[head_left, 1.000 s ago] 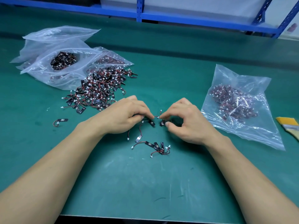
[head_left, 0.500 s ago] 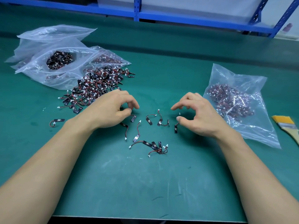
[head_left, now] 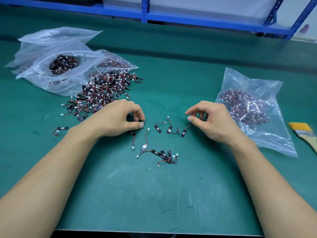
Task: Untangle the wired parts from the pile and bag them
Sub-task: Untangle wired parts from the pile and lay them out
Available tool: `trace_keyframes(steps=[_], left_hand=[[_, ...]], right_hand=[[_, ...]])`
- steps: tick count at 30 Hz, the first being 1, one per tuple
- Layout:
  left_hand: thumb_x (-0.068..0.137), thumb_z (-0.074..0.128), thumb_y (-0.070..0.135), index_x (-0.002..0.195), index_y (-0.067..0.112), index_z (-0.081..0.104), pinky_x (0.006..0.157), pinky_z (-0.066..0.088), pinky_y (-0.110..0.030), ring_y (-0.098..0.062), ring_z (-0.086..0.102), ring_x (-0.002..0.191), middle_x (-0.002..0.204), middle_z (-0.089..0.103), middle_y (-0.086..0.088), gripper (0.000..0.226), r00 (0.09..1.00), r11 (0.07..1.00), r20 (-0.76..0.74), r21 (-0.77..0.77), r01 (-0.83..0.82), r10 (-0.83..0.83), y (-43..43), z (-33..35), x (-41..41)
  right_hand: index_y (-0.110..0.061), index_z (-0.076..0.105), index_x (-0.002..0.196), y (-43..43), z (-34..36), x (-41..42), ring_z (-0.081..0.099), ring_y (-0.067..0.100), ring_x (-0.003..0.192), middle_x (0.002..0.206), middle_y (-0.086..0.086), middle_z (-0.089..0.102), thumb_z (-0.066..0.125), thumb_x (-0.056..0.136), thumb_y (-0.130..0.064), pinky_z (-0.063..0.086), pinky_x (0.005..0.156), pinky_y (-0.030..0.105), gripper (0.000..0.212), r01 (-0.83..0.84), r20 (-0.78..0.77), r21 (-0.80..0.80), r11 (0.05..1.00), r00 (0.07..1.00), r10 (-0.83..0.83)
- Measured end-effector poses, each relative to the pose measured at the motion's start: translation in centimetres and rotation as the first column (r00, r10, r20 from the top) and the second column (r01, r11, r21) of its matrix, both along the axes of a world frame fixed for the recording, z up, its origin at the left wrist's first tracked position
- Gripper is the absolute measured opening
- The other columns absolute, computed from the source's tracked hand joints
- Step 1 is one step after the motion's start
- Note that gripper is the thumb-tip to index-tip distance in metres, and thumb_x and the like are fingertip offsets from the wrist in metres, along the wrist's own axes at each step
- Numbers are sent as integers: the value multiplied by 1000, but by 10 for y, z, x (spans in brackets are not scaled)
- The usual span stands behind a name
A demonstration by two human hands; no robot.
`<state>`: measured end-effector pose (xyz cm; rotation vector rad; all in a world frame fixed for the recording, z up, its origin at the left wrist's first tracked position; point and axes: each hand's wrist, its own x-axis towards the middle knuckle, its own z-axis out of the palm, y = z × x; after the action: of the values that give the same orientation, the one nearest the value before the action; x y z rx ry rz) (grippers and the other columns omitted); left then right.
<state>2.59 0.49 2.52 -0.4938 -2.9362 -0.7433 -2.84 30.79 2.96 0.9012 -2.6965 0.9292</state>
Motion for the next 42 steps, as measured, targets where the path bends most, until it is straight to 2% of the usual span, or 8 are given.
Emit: trace_keyframes(steps=[11,16,20,25,28,35,38,42], left_hand=[[85,71,49,90,36,66,85,47,-42,-8,52,89,84,61,18,15,999,1000,-51,25,-9,10,13,-11,-2],[92,65,42,94,34,67,77,47,-35,1,52,78,81,62,18,9,992,999,-116,32,-42,46,6,-1,0],[79,75,54,77,35,70,56,39,-17,-1,51,58,69,65,18,19,992,996,122,89,-20,9,-8,12,7],[66,86,49,79,41,73,54,40,-15,0,55,56,67,68,17,20,960,997,277,72,27,-46,-7,16,11],[69,88,41,80,43,74,62,48,-26,-7,60,62,69,70,15,17,951,998,306,54,32,-47,-6,17,11],[75,85,34,76,39,77,63,47,-26,-7,58,61,69,71,9,9,929,991,354,108,74,-108,-5,24,17],[78,83,33,78,35,78,64,48,-29,-21,61,66,72,72,4,6,919,984,375,165,66,-124,-6,29,20],[82,80,24,76,33,76,61,44,-16,-6,61,63,73,74,5,11,899,980,420,195,40,-121,-6,34,24]], right_hand=[[-16,76,97,0,-3,-2,53,14,71,78,-21,58,76,86,-8,36,67,6,14,4,-58,-22,1000,998,-5],[-17,73,108,-1,-1,-1,48,14,67,91,-7,65,75,87,-11,35,70,10,23,40,-111,-80,996,993,-49],[-14,75,94,-7,5,8,41,4,57,77,-15,61,75,85,-7,31,62,9,11,-56,-171,-126,990,985,34],[-16,77,88,-26,6,30,50,-3,60,72,-17,59,81,82,-16,32,60,7,7,-326,-24,-13,945,945,326],[-23,78,95,-35,4,39,51,2,65,78,-13,63,81,81,-25,34,63,11,14,-430,106,77,899,900,422],[-29,80,96,-35,3,42,53,11,67,79,-14,62,80,81,-26,36,61,18,15,-487,253,128,864,858,446],[-28,80,92,-35,4,41,54,12,67,77,-16,61,80,81,-23,35,60,15,12,-490,283,125,862,851,443],[-26,80,89,-33,5,40,54,13,66,75,-13,61,81,81,-22,39,60,18,9,-493,332,116,862,837,434]])
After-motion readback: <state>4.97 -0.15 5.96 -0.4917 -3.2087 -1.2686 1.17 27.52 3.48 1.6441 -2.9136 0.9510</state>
